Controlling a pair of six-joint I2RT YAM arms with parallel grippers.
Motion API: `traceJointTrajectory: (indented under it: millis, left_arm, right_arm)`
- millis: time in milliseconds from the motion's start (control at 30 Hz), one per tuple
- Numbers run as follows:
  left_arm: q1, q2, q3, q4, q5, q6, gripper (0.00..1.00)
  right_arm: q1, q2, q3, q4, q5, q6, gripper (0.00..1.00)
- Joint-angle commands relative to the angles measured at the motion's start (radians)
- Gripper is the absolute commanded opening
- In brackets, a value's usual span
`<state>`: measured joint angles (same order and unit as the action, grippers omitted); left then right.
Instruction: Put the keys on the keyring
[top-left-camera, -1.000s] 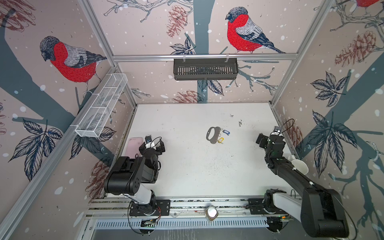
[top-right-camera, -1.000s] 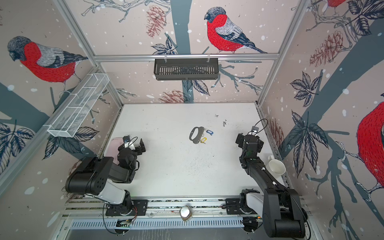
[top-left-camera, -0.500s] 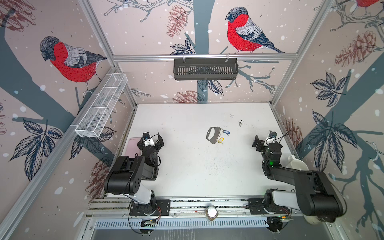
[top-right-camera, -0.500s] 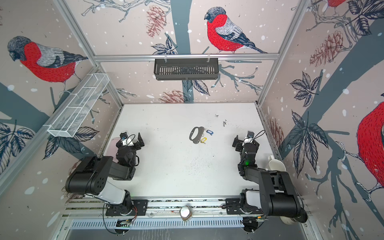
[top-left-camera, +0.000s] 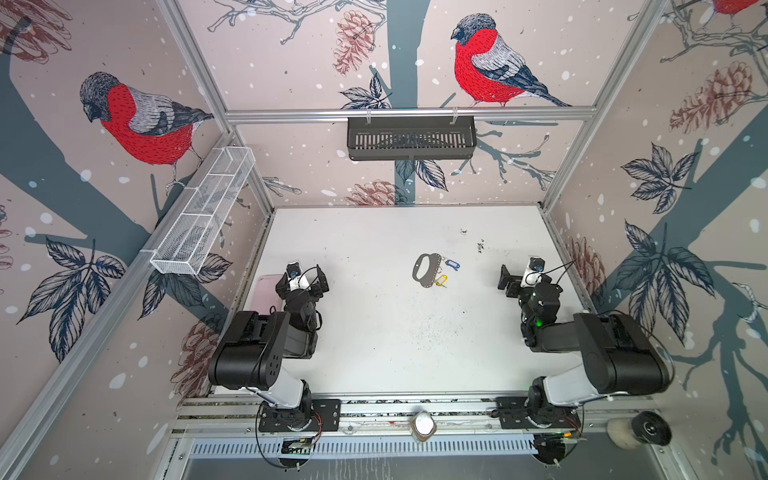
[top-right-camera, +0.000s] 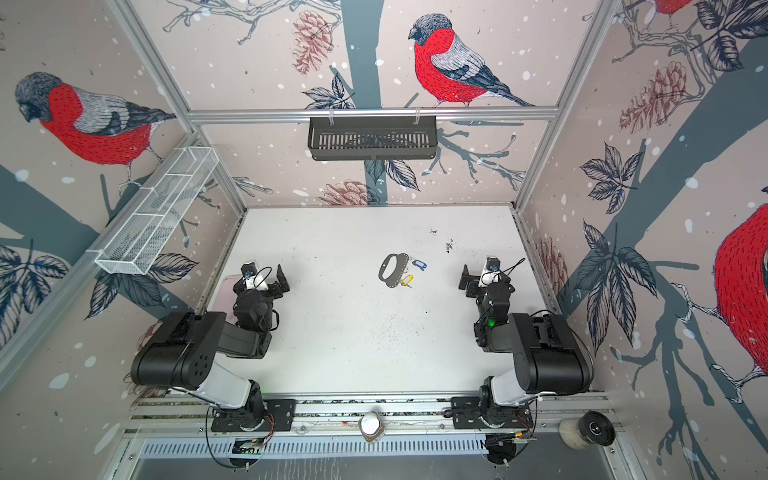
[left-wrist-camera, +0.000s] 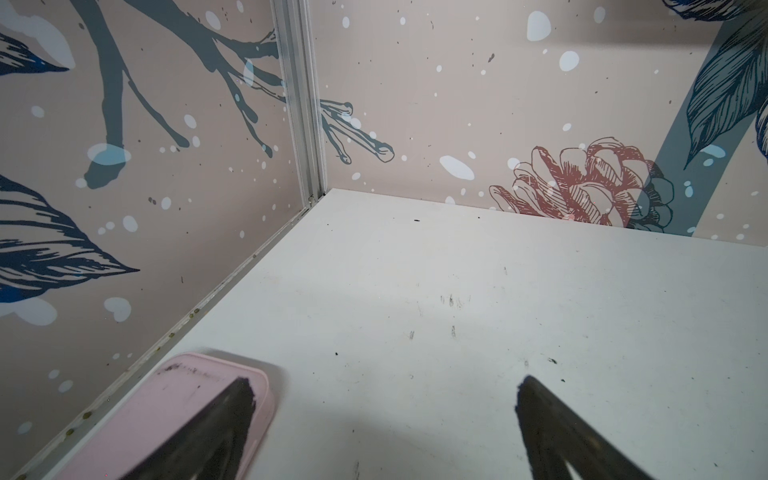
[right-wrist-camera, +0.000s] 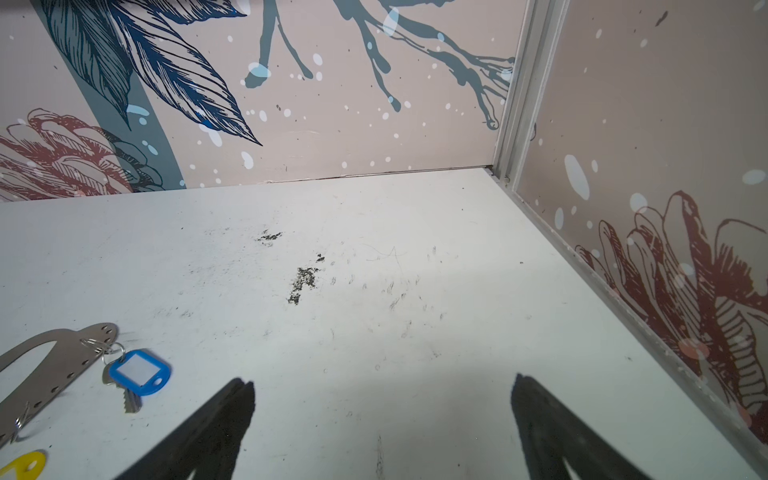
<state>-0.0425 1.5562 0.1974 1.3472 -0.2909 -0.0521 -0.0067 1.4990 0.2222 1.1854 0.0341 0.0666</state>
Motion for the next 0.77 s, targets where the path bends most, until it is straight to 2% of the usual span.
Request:
traceJointTrajectory:
  millis: [0,733]
  left_arm:
    - [-0.001,-0.001,0.006,0.014,-0.006,0.007,0.98]
    - [-0.002,0.001,0.004,0.018,-0.006,0.007,0.98]
  right_arm:
    - [0.002,-0.004,0.006,0.016,-0.002,-0.011,1.00]
    - [0.004,-0.003,0.006,0.014,0.002,-0.012,1.00]
